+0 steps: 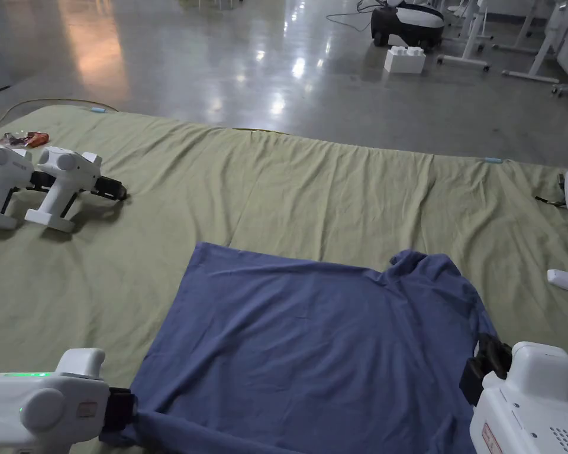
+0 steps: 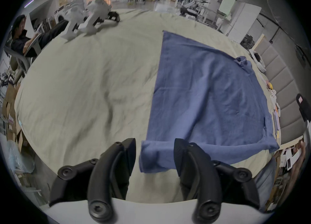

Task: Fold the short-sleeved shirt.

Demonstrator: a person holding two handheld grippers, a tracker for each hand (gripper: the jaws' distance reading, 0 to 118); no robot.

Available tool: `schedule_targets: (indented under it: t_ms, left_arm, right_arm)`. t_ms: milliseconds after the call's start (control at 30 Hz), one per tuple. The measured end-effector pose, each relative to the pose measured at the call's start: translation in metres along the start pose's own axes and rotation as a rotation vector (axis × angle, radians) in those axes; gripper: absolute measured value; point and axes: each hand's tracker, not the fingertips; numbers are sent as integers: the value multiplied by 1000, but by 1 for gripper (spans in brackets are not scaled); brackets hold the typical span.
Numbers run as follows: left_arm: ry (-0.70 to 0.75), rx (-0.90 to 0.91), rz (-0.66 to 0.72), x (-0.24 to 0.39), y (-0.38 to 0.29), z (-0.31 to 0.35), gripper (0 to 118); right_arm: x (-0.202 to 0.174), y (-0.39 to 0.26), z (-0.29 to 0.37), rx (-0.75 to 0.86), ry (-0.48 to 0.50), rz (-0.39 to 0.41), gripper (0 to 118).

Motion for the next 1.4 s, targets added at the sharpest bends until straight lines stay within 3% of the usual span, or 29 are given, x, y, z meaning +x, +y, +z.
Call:
schedule_targets:
  t_ms: [67, 133, 200, 367, 433, 533, 633, 767, 1000, 1100, 1233, 1400]
  left_arm:
    - [65, -46, 9, 1, -3, -11, 66]
    - [64, -105, 4, 2, -11, -22, 66]
    - [90, -37, -53, 9, -19, -20, 66]
    - [126, -56, -34, 16, -18, -17, 65]
    - [134, -65, -74, 19, -17, -18, 60]
    - [110, -44, -149, 20, -19, -22, 32]
    - [119, -25, -211, 31, -26, -22, 14]
    - [106, -7, -218, 29, -27, -15, 10]
    - [64, 10, -209, 17, -23, 2, 9]
    - [61, 17, -202, 16, -21, 5, 9]
    - [47, 22, -179, 16, -19, 9, 9]
    - [44, 20, -164, 15, -19, 6, 9]
  right_arm:
    - [2, -3, 1, -12, -2, -1, 4]
    - [5, -7, 1, -26, -7, 2, 4]
    - [9, -10, 3, -39, -9, 8, 4]
    - [23, -18, 11, -69, -33, 24, 4]
    - [29, -20, 14, -83, -41, 21, 4]
    - [40, -24, 20, -105, -62, 20, 4]
    - [53, -27, 27, -125, -83, 14, 4]
    - [77, -34, 35, -196, -128, -13, 5]
    - [118, -62, 45, -434, -81, -107, 34]
    - [118, -76, 51, -524, -60, -90, 42]
    - [107, -89, 56, -631, 14, 9, 51]
    - [96, -107, 38, -695, 1, 108, 53]
